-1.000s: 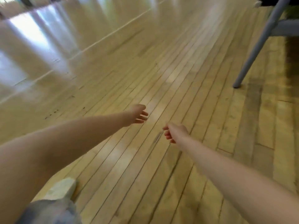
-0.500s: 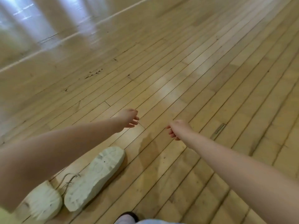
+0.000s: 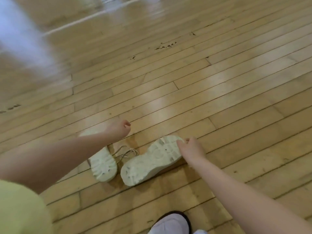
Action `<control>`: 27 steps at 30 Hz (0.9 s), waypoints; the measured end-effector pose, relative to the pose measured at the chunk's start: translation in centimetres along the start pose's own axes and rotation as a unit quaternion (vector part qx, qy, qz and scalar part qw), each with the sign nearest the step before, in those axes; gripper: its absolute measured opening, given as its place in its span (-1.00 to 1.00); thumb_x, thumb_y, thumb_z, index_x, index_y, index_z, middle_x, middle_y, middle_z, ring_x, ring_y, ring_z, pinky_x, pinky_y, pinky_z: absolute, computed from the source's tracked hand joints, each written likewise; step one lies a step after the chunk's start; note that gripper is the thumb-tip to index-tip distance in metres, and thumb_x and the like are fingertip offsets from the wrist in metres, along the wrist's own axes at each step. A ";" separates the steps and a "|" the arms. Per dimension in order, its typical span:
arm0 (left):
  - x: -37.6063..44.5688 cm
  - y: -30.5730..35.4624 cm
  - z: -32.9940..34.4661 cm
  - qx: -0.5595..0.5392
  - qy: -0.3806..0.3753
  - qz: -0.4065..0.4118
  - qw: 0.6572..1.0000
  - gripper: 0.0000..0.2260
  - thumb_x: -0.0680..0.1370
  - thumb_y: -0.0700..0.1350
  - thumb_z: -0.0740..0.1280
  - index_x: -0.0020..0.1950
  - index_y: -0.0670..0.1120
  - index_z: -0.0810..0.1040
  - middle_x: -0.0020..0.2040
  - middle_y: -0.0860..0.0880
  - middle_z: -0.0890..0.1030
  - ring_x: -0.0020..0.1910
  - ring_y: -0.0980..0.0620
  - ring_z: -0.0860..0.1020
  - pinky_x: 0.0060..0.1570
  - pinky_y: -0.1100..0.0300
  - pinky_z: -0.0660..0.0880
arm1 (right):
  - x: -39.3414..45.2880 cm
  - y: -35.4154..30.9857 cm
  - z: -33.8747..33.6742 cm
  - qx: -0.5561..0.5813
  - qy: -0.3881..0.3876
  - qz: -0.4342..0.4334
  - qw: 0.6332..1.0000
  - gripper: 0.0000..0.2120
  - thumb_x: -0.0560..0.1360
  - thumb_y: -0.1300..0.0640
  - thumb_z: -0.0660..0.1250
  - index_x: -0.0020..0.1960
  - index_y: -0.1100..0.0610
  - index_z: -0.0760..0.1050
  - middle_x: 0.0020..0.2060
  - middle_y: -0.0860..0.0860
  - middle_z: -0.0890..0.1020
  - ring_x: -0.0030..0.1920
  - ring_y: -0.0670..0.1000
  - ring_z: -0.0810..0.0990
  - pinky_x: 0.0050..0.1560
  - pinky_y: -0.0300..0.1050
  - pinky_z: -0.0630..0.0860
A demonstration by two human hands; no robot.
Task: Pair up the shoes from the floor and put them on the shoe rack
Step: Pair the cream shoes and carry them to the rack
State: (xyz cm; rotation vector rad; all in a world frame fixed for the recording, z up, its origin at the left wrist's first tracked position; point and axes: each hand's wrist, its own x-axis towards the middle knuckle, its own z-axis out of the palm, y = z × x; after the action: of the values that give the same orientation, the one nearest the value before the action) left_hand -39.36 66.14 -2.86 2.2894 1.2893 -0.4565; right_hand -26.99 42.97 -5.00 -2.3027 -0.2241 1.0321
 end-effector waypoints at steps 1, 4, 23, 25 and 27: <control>-0.1 -1.7 0.0 0.021 0.012 -0.017 1.000 -0.66 0.57 -0.03 0.16 0.32 -0.01 0.46 0.25 -0.06 0.53 0.01 0.00 0.51 0.02 0.14 0.47 | 0.0 0.0 0.8 -0.001 0.006 0.002 1.000 -0.52 0.47 -0.16 0.20 0.28 0.11 0.36 0.11 0.07 0.50 0.00 0.10 0.53 0.02 0.07 0.56; -0.7 -5.3 0.0 0.093 0.075 -0.088 0.989 -0.59 0.52 0.07 0.21 0.36 0.01 0.42 0.34 -0.11 0.41 0.28 -0.12 0.40 0.19 -0.06 0.43 | 0.2 0.1 1.5 0.013 0.036 0.014 0.999 -0.45 0.47 -0.15 0.25 0.35 0.13 0.31 0.22 0.11 0.43 0.04 0.12 0.49 0.06 0.06 0.52; -1.0 -5.0 1.1 -0.152 0.143 -0.070 0.975 -0.31 0.36 0.06 0.46 0.44 0.04 0.29 0.41 -0.13 0.27 0.41 -0.16 0.21 0.33 -0.12 0.28 | 0.6 2.0 3.0 0.323 -0.019 0.153 0.934 -0.78 0.51 0.08 0.33 0.06 0.21 0.49 -0.09 0.07 0.60 -0.09 0.09 0.63 -0.34 -0.18 0.46; -0.9 -2.8 0.7 -0.174 0.104 0.014 0.979 -0.32 0.35 0.05 0.49 0.42 0.11 0.32 0.37 -0.06 0.32 0.36 -0.07 0.29 0.32 -0.08 0.31 | 0.2 1.7 2.2 0.339 -0.011 0.134 0.931 -0.83 0.51 0.10 0.32 0.01 0.20 0.50 -0.15 0.05 0.59 -0.14 0.06 0.59 -0.28 -0.17 0.45; -0.9 0.3 0.7 -0.222 0.061 0.077 0.970 -0.35 0.36 0.04 0.50 0.40 0.14 0.35 0.31 0.00 0.38 0.27 0.01 0.36 0.26 -0.02 0.37 | 0.0 1.4 0.1 0.348 0.008 0.118 0.930 -0.88 0.52 0.11 0.31 -0.09 0.17 0.49 -0.20 0.01 0.56 -0.24 -0.02 0.49 -0.19 -0.15 0.45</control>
State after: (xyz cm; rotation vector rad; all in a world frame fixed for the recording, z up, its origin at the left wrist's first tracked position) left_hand -39.57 64.94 -2.91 2.0347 1.1212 0.0300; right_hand -27.24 41.92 -5.85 -1.7031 0.3862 0.9992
